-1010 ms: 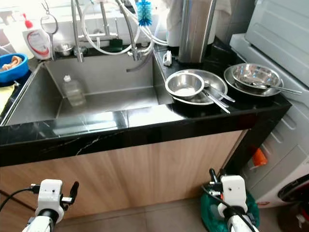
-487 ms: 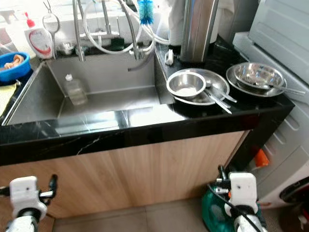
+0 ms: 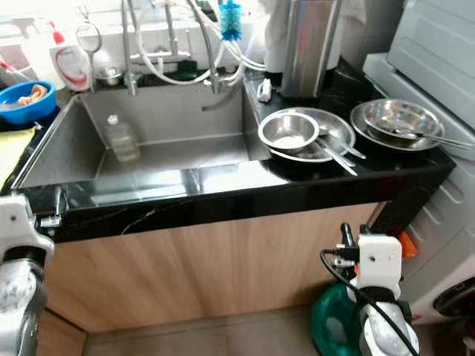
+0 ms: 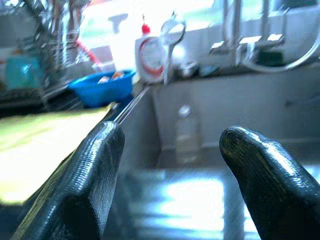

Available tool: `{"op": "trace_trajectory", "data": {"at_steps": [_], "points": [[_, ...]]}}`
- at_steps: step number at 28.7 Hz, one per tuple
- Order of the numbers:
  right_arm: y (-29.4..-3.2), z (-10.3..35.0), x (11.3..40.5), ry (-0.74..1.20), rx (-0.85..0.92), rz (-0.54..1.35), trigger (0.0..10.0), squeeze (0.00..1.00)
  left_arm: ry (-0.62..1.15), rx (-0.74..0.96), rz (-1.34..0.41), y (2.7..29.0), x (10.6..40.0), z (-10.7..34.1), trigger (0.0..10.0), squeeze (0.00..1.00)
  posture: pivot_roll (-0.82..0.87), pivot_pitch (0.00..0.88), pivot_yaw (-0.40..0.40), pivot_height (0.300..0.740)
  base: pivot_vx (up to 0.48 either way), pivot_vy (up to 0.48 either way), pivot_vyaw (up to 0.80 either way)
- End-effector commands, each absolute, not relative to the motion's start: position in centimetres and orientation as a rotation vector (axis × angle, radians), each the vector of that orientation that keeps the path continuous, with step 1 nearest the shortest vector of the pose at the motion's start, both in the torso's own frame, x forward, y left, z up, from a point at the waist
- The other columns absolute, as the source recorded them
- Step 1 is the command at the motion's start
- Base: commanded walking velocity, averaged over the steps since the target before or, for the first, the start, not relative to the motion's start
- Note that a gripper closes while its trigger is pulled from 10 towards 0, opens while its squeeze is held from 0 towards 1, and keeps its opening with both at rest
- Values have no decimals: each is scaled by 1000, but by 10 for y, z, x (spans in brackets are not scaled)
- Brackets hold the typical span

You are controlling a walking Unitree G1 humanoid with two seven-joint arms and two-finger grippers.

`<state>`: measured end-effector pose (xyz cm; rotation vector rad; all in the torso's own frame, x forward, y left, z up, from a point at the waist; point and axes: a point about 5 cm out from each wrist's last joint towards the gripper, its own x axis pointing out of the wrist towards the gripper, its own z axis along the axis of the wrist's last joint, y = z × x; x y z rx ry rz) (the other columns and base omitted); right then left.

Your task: Kitchen organization

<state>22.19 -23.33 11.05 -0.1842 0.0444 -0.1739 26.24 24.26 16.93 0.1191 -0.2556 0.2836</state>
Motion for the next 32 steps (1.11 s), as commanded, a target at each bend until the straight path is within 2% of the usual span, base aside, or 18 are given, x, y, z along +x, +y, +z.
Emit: {"op": "trace_trajectory", "data": {"at_steps": [1, 7, 12, 13, 14, 27, 28, 29, 32], "points": [[-232, 125, 226, -8, -180, -184, 10000, 0, -239, 90, 268, 238, 266, 168, 10000, 0, -167, 0, 112, 740, 0, 0, 0], [-227, 141, 240, -80, -155, -182, 10000, 0, -220, 18, 163, 201, 283, 162, 10000, 0, -188, 0, 119, 740, 0, 0, 0], [-223, 143, 248, -94, -141, -185, 10000, 16, -209, -3, 109, 186, 292, 160, 10000, 0, -190, 0, 128, 740, 0, 0, 0], [-218, 141, 252, -97, -133, -173, 10000, 729, -208, -10, 78, 177, 296, 160, 10000, 0, -187, 0, 130, 740, 0, 0, 0], [-214, 140, 254, -99, -117, -159, 10000, 1000, -206, -19, 62, 171, 297, 161, 10000, 0, -189, 0, 136, 740, 0, 0, 0], [-209, 142, 269, -106, -40, -149, 10000, 1000, -178, -14, 8, 162, 296, 156, 10000, 0, -191, 0, 153, 740, 0, 0, 0], [-209, 143, 272, -108, -34, -151, 10000, 541, -178, -14, 9, 162, 296, 156, 10000, 0, -189, 0, 154, 740, 0, 0, 0], [-208, 144, 273, -108, -28, -151, 10000, 0, -179, -14, 10, 162, 296, 157, 10000, 0, -189, 0, 154, 740, 0, 0, 0], [-206, 144, 278, -112, -12, -140, 10000, 0, -182, -16, 12, 162, 297, 157, 10000, 0, -183, 0, 152, 740, 0, 0, 0]]}}
